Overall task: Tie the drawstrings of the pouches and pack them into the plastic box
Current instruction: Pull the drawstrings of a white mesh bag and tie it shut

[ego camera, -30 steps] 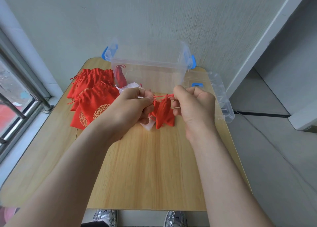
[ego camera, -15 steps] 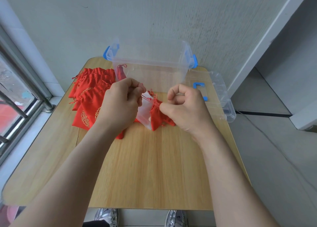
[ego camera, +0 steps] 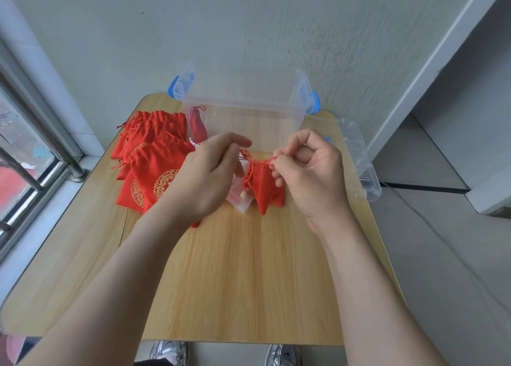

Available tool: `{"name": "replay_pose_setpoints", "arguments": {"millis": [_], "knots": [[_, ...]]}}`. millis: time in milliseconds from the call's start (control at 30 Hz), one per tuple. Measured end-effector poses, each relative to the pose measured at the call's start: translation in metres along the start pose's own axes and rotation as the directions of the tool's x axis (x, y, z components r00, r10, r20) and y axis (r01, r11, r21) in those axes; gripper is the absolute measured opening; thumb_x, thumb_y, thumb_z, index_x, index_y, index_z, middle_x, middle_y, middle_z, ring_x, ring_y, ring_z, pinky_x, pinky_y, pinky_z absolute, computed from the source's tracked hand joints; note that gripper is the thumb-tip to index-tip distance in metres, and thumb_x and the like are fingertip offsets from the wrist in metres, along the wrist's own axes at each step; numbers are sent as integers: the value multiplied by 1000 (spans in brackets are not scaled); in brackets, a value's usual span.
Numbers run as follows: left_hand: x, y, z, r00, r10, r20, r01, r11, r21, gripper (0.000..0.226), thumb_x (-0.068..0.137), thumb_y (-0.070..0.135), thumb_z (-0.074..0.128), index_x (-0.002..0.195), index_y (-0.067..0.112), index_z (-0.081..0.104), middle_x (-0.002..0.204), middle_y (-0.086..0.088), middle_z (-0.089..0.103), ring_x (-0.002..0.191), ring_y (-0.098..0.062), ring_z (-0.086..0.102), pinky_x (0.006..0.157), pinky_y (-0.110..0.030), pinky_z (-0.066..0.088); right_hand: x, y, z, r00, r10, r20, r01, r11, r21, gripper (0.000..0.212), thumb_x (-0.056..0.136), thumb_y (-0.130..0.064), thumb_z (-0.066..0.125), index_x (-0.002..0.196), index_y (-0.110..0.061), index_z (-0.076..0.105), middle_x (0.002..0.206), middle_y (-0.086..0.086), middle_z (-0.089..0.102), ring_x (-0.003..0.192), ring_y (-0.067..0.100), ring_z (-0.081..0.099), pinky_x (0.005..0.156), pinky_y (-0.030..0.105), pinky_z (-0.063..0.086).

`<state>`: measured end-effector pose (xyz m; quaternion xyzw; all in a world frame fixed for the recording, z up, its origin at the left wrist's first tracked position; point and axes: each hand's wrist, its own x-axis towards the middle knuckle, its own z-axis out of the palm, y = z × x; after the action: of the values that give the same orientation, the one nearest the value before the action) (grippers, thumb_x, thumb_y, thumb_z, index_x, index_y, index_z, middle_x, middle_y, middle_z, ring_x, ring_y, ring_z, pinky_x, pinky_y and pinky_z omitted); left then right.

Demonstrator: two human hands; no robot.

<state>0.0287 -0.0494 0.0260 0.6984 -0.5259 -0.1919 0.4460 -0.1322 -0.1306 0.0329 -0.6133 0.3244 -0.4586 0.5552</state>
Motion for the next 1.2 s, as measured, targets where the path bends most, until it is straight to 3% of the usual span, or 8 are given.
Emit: {"name": "replay_pose_setpoints", "arguments": {"millis": [100, 233, 400, 567, 700, 833, 967, 1200], "knots": [[-3, 1, 3, 995, 39, 96, -29, 995, -99, 40, 115, 42, 37, 111, 22, 72, 75, 10, 63, 73, -8, 62, 76, -35, 51, -1, -3, 1, 999, 39, 24, -40, 998, 42, 14, 78, -4, 64, 84, -13, 55, 73, 9, 67, 63, 24, 61, 55, 31, 52], [-4, 3, 4, 966, 145, 213, -116, 983, -143, 24, 111, 37, 50, 116, 20, 66, 82, -3, 68, 75, -12, 63, 70, -32, 51, -2, -7, 2, 994, 80, 79, -84, 995, 49, 22, 87, 6, 66, 83, -14, 56, 75, 12, 67, 62, 20, 60, 55, 31, 51], [-1, -3, -1, 968, 237, 82, -240, 971, 17, 16, 97, 49, 71, 101, 34, 72, 108, 2, 65, 107, -15, 60, 90, -32, 53, -1, -5, 3, 994, 92, 63, -94, 995, 32, 20, 83, 3, 65, 80, -16, 60, 77, 23, 68, 67, 25, 59, 59, 33, 52], [3, -7, 6, 914, 403, 37, -402, 894, 195, 24, 104, 36, 65, 89, 18, 60, 85, 6, 58, 80, -15, 59, 73, -40, 51, 5, 1, 12, 998, 39, -47, -40, 999, -27, 21, 72, -7, 66, 68, -26, 60, 69, 10, 61, 64, 21, 54, 60, 32, 47], [7, -6, 3, 893, 450, 12, -440, 867, 234, 27, 106, 26, 63, 85, 14, 53, 73, 8, 52, 70, -17, 51, 65, -39, 44, 8, 3, 20, 989, 59, -135, -44, 993, 109, 28, 75, -1, 66, 67, -26, 57, 67, 6, 56, 62, 19, 50, 57, 29, 44], [8, -2, 2, 936, 347, -65, -344, 937, 61, 27, 102, 32, 70, 85, 13, 61, 69, 5, 65, 64, -15, 59, 61, -29, 45, 14, 1, 27, 979, 184, -92, -125, 887, 444, 24, 86, 10, 57, 89, -14, 57, 67, 8, 57, 58, 17, 48, 58, 25, 45], [10, -2, -6, 981, 192, -25, -192, 954, -230, 10, 98, 25, 76, 97, 15, 79, 91, 10, 81, 88, -10, 78, 85, -38, 63, 20, -1, 28, 977, 213, -3, -190, 877, 441, 29, 95, 9, 44, 95, -14, 62, 66, 2, 58, 61, 13, 51, 59, 25, 41], [14, -15, -10, 980, 196, 16, -196, 980, -22, 5, 98, 18, 75, 102, 20, 78, 94, 8, 78, 88, -9, 76, 85, -38, 61, 25, 2, 34, 970, 235, 65, -242, 895, 374, 51, 92, 8, 38, 62, -21, 68, 64, 3, 52, 60, 15, 45, 57, 27, 35]]}}
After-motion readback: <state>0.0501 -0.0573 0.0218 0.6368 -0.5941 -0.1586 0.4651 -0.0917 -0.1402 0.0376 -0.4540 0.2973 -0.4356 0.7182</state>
